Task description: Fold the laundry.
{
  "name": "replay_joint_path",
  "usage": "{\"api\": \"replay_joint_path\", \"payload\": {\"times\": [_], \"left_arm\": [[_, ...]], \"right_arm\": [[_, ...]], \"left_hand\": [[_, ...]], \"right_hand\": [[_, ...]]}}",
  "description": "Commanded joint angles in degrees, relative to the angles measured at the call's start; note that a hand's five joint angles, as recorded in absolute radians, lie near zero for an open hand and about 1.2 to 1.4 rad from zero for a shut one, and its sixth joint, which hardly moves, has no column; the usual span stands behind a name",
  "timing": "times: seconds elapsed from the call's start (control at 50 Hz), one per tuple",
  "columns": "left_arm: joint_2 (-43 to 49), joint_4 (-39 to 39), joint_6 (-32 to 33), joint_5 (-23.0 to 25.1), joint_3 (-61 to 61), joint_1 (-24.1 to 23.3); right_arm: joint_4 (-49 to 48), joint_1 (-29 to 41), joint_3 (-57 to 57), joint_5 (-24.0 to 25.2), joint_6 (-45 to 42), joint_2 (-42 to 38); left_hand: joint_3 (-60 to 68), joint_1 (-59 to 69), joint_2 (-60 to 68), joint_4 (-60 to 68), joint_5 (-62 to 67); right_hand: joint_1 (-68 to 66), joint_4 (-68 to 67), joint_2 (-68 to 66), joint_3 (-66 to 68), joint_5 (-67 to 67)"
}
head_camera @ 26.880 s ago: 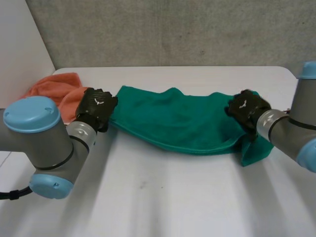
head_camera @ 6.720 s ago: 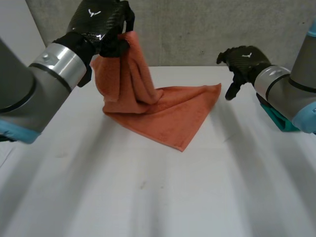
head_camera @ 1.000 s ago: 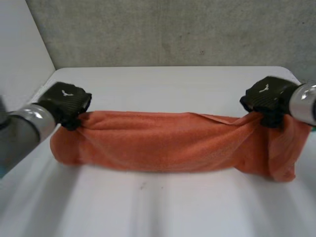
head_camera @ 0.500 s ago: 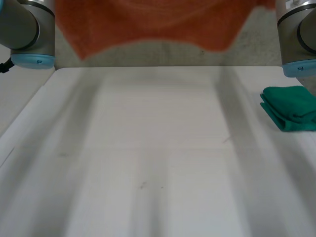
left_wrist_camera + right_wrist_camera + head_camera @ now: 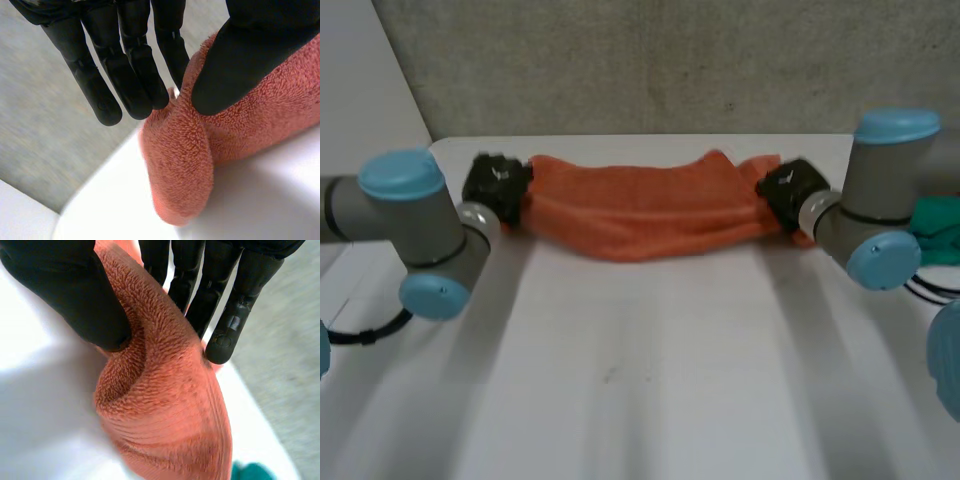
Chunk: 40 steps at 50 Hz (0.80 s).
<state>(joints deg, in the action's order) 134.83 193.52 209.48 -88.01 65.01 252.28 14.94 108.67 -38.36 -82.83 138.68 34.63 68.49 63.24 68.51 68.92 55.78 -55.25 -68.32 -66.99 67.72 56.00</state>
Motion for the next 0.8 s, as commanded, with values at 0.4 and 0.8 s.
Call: {"api": "replay_joint_path", "payload": {"times": [0.4, 0.8], "left_arm": [[-31.57, 0.54, 27.3, 5.99, 46.35, 7.0], [-32.79, 0.19, 9.91, 11.1, 41.78, 13.59]], "right_arm": [[2.84, -0.56, -45.21, -0.23, -14.96, 31.91], [-9.4, -0.82, -56.11, 0.74, -9.4, 32.08]], "left_hand": [[11.51, 16.76, 11.49, 11.08, 14.22], [-35.74, -30.49, -35.76, -36.17, -33.03]], "right_hand": [[-24.75, -11.68, -13.01, 12.28, 14.0], [-24.75, -11.68, -13.01, 12.28, 14.0]]}}
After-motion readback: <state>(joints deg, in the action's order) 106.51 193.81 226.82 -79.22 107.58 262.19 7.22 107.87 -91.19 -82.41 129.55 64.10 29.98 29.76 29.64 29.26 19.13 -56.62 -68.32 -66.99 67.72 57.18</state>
